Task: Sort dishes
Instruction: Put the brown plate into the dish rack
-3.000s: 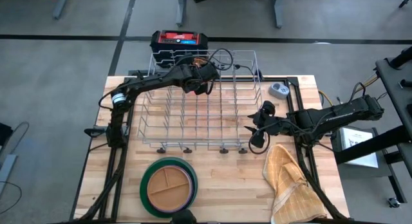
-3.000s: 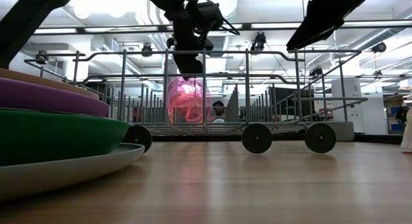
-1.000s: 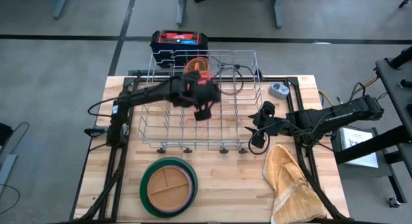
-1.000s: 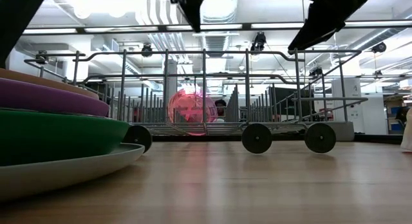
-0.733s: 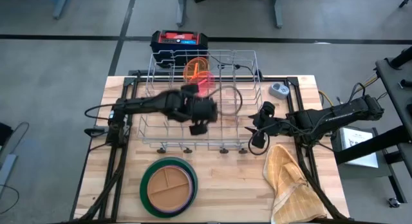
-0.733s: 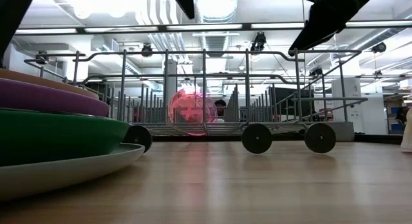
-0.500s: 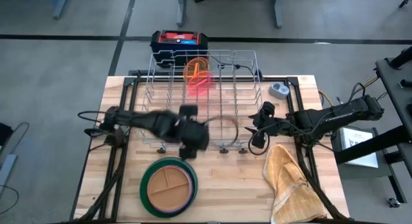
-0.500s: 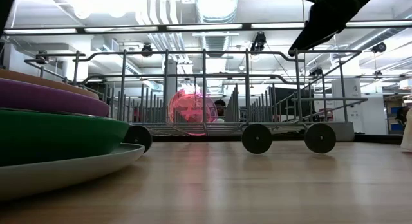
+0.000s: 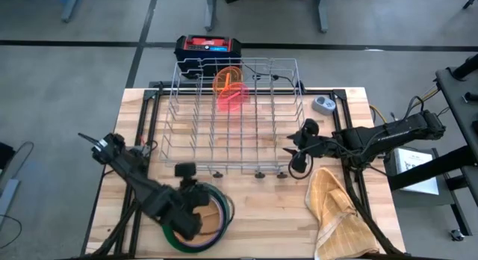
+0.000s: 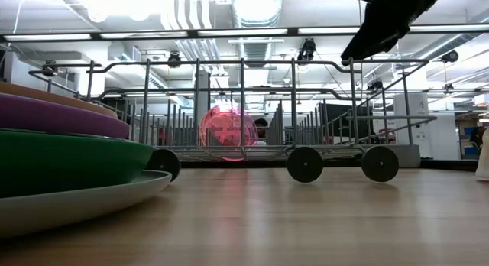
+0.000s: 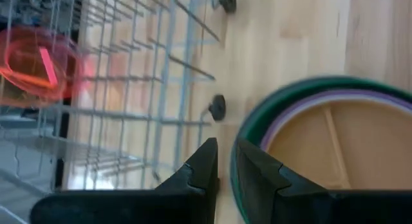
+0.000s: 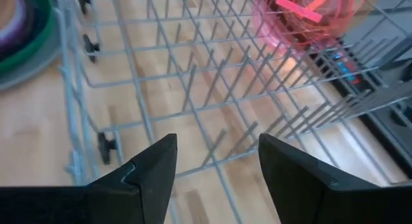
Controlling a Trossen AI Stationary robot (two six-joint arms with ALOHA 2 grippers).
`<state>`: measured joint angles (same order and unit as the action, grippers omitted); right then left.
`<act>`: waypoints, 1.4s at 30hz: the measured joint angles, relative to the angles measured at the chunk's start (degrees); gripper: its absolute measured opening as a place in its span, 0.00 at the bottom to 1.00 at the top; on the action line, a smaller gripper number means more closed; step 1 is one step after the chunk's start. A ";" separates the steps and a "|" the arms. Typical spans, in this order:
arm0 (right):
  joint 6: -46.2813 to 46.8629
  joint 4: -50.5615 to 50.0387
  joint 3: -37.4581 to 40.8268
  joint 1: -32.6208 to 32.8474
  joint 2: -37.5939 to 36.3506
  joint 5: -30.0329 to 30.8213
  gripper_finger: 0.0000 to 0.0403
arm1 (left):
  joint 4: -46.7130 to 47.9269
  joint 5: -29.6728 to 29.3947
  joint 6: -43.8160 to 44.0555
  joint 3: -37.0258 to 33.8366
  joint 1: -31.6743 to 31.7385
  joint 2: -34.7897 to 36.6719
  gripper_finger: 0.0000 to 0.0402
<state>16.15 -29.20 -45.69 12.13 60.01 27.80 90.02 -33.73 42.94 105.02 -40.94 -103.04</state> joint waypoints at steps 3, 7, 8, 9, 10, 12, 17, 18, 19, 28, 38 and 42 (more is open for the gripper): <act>0.44 2.44 0.00 0.03 0.03 -2.87 0.51 | 0.00 -0.06 6.18 -3.80 -3.03 0.00 0.11; 0.19 6.16 0.00 0.87 0.07 -4.87 0.50 | -0.29 -0.15 14.09 -8.75 -6.54 0.04 0.11; -0.06 7.30 0.00 1.37 0.07 -5.01 0.49 | -0.42 -0.16 15.65 -9.97 -7.36 0.04 0.11; -0.19 8.54 0.00 1.89 0.07 -5.30 0.49 | -0.47 -0.16 17.15 -11.10 -8.18 0.04 0.11; -0.53 9.77 0.00 2.58 0.08 -5.40 0.49 | -0.82 -0.23 18.60 -12.22 -9.01 0.04 0.11; -0.62 12.07 0.00 4.25 0.07 -5.48 0.49 | -1.84 -0.23 21.30 -14.31 -10.40 0.04 0.11; 0.08 15.60 0.00 9.13 0.09 -5.51 0.49 | -4.44 -0.23 26.87 -18.91 -13.36 0.04 0.11; 0.43 16.34 0.00 10.00 0.09 -5.49 0.49 | -4.75 -0.23 27.62 -19.65 -13.83 0.04 0.11; 0.76 17.05 0.00 10.90 0.09 -5.45 0.49 | -5.65 -0.23 28.23 -20.44 -14.30 0.04 0.11; 4.00 25.57 0.01 15.41 8.03 -4.98 0.49 | -13.76 -0.25 29.72 -25.58 -16.23 0.03 0.11; 5.78 25.46 -8.16 15.77 22.71 -6.07 0.49 | -20.11 -0.12 29.70 -28.62 -18.13 0.02 0.11; 3.24 25.12 -14.23 15.77 28.91 -8.03 0.49 | -23.30 -0.09 29.79 -29.87 -18.76 0.02 0.11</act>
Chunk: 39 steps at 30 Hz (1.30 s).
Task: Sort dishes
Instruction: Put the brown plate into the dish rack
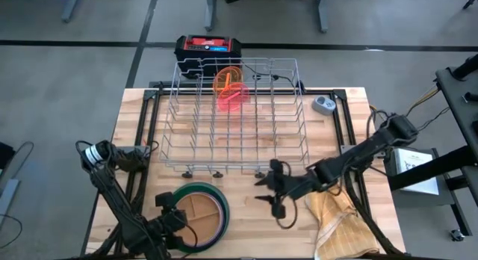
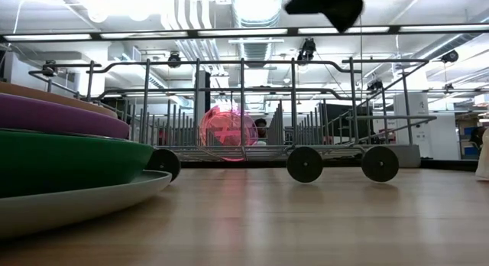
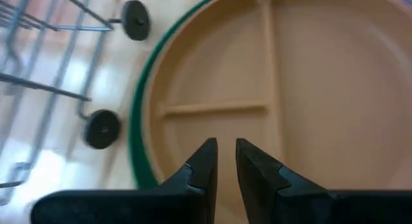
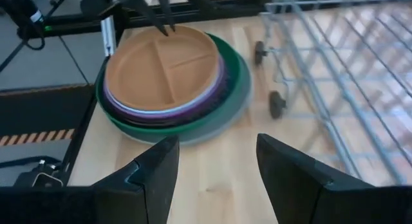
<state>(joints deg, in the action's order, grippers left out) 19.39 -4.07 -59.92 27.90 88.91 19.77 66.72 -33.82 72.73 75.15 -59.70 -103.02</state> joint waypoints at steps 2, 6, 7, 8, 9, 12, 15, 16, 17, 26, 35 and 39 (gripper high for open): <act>-1.44 -1.09 -3.58 0.00 2.99 -0.79 0.49 | -1.27 0.29 0.02 -0.54 -0.32 -0.02 0.11; -4.62 -5.01 -11.14 0.00 8.42 -0.79 0.49 | -3.72 0.52 0.09 -1.13 -1.07 -0.02 0.11; -5.28 -5.62 -12.88 0.00 9.68 -0.80 0.49 | -4.00 0.52 0.09 -1.13 -1.26 -0.02 0.11; -6.02 -6.37 -14.32 0.00 10.75 -0.79 0.49 | -4.47 0.52 0.13 -1.13 -1.44 -0.08 0.11; -6.54 -6.93 -15.66 -0.04 11.84 -0.80 0.49 | -4.78 0.52 0.31 -1.13 -1.71 -0.29 0.11; -7.60 -8.05 -19.45 -0.20 14.75 -0.79 0.49 | -4.90 0.52 1.21 -1.11 -2.33 -1.48 0.11; -7.67 -7.96 -22.56 -0.73 17.20 -0.79 0.49 | -5.23 0.55 2.55 -1.11 -3.11 -3.03 0.11; -7.49 -8.10 -23.39 -0.95 17.93 -0.79 0.49 | -5.38 0.58 2.88 -1.11 -3.22 -3.60 0.11; -7.26 -8.18 -24.12 -1.22 18.50 -0.80 0.49 | -5.60 0.54 3.18 -1.11 -3.47 -4.15 0.11; -3.33 -7.77 -27.56 -4.13 23.24 -3.05 0.49 | -6.56 -0.82 4.66 -0.95 -3.81 -8.52 0.11; 3.53 -7.59 -29.06 -5.09 28.04 -3.92 0.49 | -7.27 -5.11 4.89 -0.96 -3.89 -9.55 0.11; 5.00 -7.59 -29.73 -5.05 29.45 -4.02 0.49 | -7.32 -5.69 4.95 -1.00 -3.88 -9.56 0.11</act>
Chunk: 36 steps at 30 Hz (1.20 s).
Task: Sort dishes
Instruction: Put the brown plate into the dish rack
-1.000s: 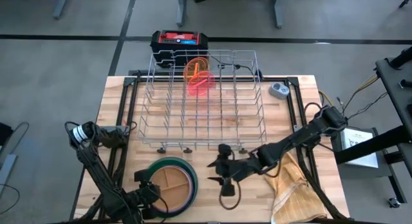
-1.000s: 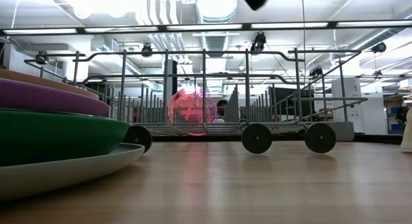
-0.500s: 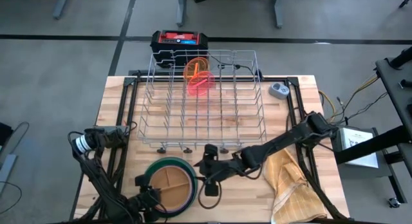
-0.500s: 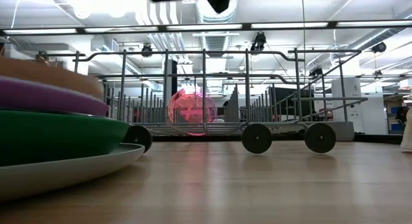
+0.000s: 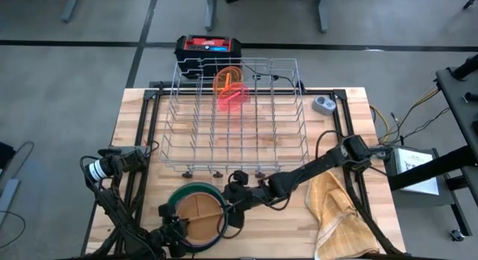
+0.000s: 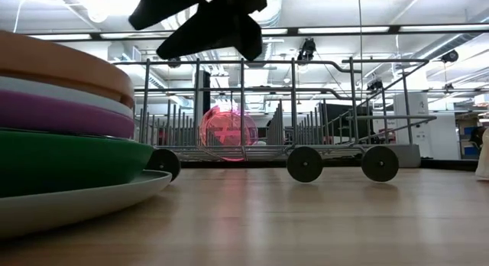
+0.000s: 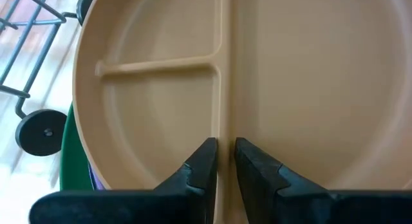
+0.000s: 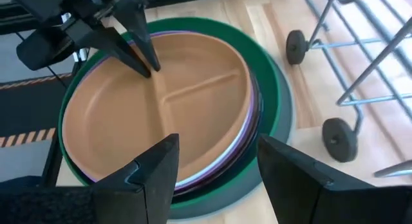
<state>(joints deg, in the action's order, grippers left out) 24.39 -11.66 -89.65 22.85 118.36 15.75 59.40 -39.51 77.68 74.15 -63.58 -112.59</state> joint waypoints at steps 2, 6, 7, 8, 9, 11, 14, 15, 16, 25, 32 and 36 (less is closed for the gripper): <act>0.86 -0.08 -0.15 -0.02 0.95 -0.05 0.49 | -0.02 -0.22 0.56 -0.02 0.01 -0.01 0.11; 2.16 0.02 -0.57 -0.35 2.65 -1.83 0.49 | -0.13 -1.59 2.03 -0.06 0.05 -0.10 0.11; 2.49 0.05 -0.68 -0.42 2.95 -2.22 0.49 | -0.17 -1.72 2.28 -0.07 0.11 -0.10 0.11; 2.63 -0.07 -0.73 -0.48 3.37 -2.38 0.49 | -0.23 -1.78 2.35 -0.07 0.14 -0.10 0.11; 2.67 -0.07 -1.00 -0.51 3.81 -2.41 0.49 | -0.27 -1.82 2.39 -0.07 0.16 -0.10 0.11; 2.82 0.09 -1.22 -0.58 4.36 -2.49 0.49 | -0.40 -2.10 2.39 -0.07 0.25 -0.10 0.11; 3.89 0.26 -1.83 -0.76 4.82 -2.47 0.49 | -0.93 -3.75 2.40 -0.13 0.49 -0.12 0.11; 4.35 0.30 -1.99 -0.88 4.98 -2.47 0.49 | -1.02 -4.77 2.41 -0.13 0.52 -0.12 0.11; 4.70 0.27 -2.03 -1.00 5.16 -2.49 0.49 | -1.08 -5.87 2.41 -0.13 0.62 -0.12 0.11; 6.09 -0.39 -2.03 -1.66 5.44 -2.67 0.49 | -1.98 -8.48 2.44 0.01 1.82 -3.15 0.11; 6.22 -0.52 -2.03 -1.64 5.44 -2.73 0.49 | -2.21 -9.65 5.32 0.26 1.85 -4.98 0.11; 6.27 -0.46 -2.03 -1.77 5.44 -2.75 0.49 | -2.96 -13.10 5.85 0.21 1.87 -5.29 0.11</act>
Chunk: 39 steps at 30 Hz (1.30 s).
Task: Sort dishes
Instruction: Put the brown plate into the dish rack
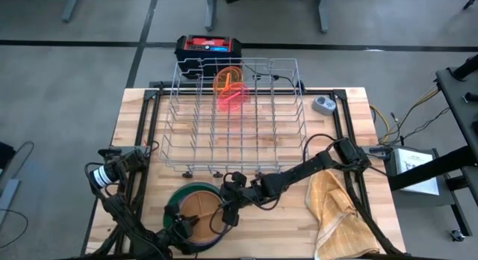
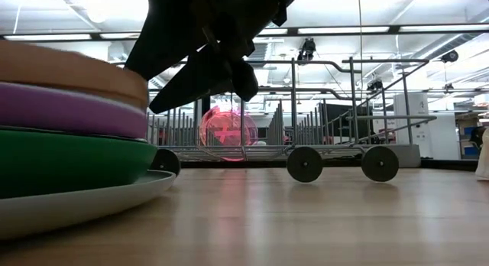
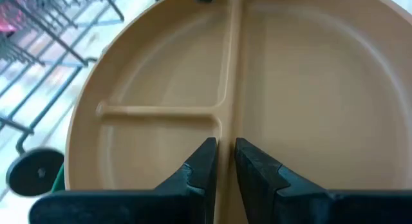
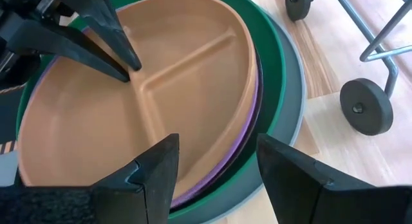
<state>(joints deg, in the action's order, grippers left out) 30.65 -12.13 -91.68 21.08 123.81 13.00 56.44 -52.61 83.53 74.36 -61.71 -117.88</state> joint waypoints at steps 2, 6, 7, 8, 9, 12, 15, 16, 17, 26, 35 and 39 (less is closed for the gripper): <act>-0.03 0.03 0.00 0.00 0.00 0.01 0.49 | -0.13 -1.16 -0.02 -0.06 0.16 -0.07 0.10; -0.06 0.01 0.00 -0.06 0.00 0.01 0.49 | -0.33 -1.88 -0.07 -0.10 0.71 -0.12 0.08; -0.07 0.02 0.00 -0.10 0.00 0.01 0.48 | -0.36 -2.24 -0.10 -0.12 0.82 -0.13 0.07; -0.08 -0.04 0.00 -0.14 0.00 0.11 0.47 | -0.39 -2.74 -0.12 -0.15 0.95 -0.17 0.07; -0.18 -0.08 0.00 -0.15 0.00 0.23 0.46 | -0.41 -3.17 -0.18 -0.15 0.99 -0.21 0.06; -0.57 -0.08 0.00 -0.20 0.00 0.35 0.40 | -0.41 -3.52 -0.28 -0.17 1.07 -0.23 0.05; -0.71 -0.04 0.00 -0.21 0.00 0.81 0.30 | -0.54 -3.78 -0.28 -0.17 1.07 -0.23 0.05; -0.74 -0.01 0.00 -0.25 0.00 1.05 0.27 | -0.64 -3.95 -0.28 -0.17 1.07 -0.23 0.05; -1.02 0.00 0.00 -0.28 0.00 1.34 0.23 | -0.87 -4.22 -0.26 -0.17 1.07 -0.23 0.05; -3.40 -0.52 0.00 -0.37 0.00 3.35 0.02 | -2.16 -5.93 -0.23 -0.01 1.24 -0.23 0.05; -5.42 -1.30 0.04 0.28 -1.12 1.78 0.00 | 4.04 0.50 -2.57 4.30 1.27 0.28 0.05; -5.04 -1.22 0.04 0.22 -1.84 2.32 0.00 | 4.48 4.17 -3.79 4.99 1.26 0.38 0.05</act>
<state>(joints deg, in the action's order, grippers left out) 25.62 -13.35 -91.64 21.31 121.97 15.32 60.92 -48.44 79.74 79.35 -60.45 -117.50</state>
